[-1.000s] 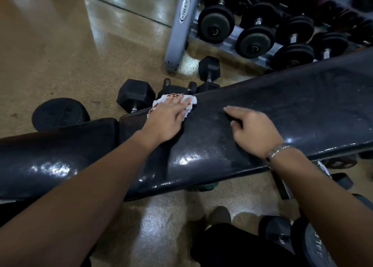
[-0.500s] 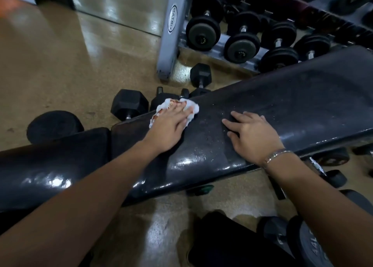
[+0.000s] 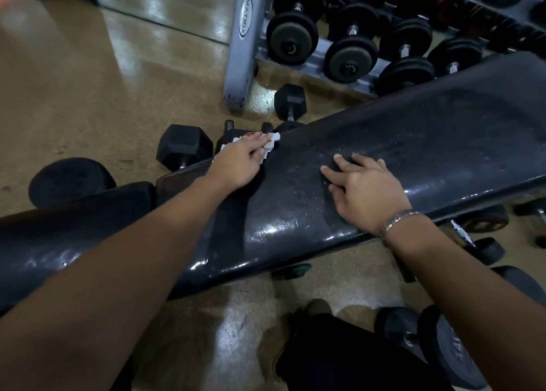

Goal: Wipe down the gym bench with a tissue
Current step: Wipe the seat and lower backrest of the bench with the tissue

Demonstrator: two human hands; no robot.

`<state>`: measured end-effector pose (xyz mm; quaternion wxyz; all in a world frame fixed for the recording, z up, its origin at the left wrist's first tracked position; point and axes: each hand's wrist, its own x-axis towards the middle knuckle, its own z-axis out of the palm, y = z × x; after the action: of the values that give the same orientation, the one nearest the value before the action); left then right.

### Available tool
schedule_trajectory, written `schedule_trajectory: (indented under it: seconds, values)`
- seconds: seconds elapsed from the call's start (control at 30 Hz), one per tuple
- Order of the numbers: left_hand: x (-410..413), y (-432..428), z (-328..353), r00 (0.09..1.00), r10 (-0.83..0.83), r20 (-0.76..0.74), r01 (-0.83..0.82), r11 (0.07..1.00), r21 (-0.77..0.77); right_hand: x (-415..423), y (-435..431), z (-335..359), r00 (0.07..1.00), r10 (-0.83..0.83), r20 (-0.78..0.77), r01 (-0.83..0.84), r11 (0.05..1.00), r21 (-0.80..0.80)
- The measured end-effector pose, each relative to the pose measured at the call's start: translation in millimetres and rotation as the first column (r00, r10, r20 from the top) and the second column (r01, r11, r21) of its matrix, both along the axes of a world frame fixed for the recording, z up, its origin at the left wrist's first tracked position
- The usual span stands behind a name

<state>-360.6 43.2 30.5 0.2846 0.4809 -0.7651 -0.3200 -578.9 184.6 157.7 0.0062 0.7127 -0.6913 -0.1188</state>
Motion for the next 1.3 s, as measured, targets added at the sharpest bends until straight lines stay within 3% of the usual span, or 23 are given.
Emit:
schedule_trajectory:
  seconds: [0.07,0.17,0.23,0.4,0.57,0.7,0.73,0.87,0.93,1.03,1.2,1.3]
  values:
    - [-15.3,15.1,8.6,0.998,-0.004,0.057,0.007,0.998,-0.065,-1.1,1.1,-0.6,1.0,-0.004,0.01,0.004,1.0,-0.011]
    - [0.4,52.5,-0.1,0.965,-0.246,0.086,0.26,0.935,-0.241,-2.0,3.2,-1.8,1.0,0.007,0.008,-0.007,1.0,-0.013]
    - [15.8,40.3,-6.7,0.945,-0.301,0.125,0.324,0.913,-0.249,-1.4,2.2,-1.5,1.0,0.006,0.011,-0.006,1.0,-0.017]
    - [-19.7,34.3,8.3,0.995,-0.084,0.049,0.09,0.989,-0.113,-0.3,1.8,-0.9,1.0,-0.009,0.012,0.009,1.0,-0.009]
    - [5.4,42.8,1.4,0.955,-0.284,0.082,0.295,0.934,-0.199,-1.2,2.6,-0.9,1.0,-0.004,0.011,0.004,1.0,-0.024]
    - [-28.5,36.4,13.8,0.996,-0.061,0.058,0.066,0.994,-0.087,-0.1,3.1,-1.0,1.0,-0.006,0.012,0.006,1.0,-0.016]
    - [-32.1,49.6,16.4,0.997,-0.068,0.047,0.072,0.992,-0.1,-0.5,3.7,-0.1,1.0,-0.008,0.015,0.008,1.0,-0.012]
    - [18.0,66.2,1.9,0.937,-0.342,0.072,0.35,0.913,-0.208,-2.4,3.3,0.9,1.0,0.008,0.013,-0.007,1.0,-0.019]
    - [25.6,44.8,1.6,0.952,-0.299,0.063,0.306,0.933,-0.192,-1.9,2.2,0.2,1.0,0.005,0.009,-0.005,1.0,-0.024]
    - [-8.1,56.8,9.0,0.996,-0.092,0.005,0.092,0.991,-0.1,-1.4,3.8,-2.3,1.0,-0.001,0.003,0.001,1.0,-0.025]
    - [4.4,79.5,5.4,0.934,-0.357,0.016,0.353,0.914,-0.199,-3.0,3.8,-1.3,1.0,0.006,0.007,-0.005,1.0,-0.019]
    - [-12.5,63.2,14.3,0.982,-0.184,-0.031,0.179,0.975,-0.129,-0.9,3.2,-2.8,1.0,-0.002,-0.001,0.002,1.0,-0.024]
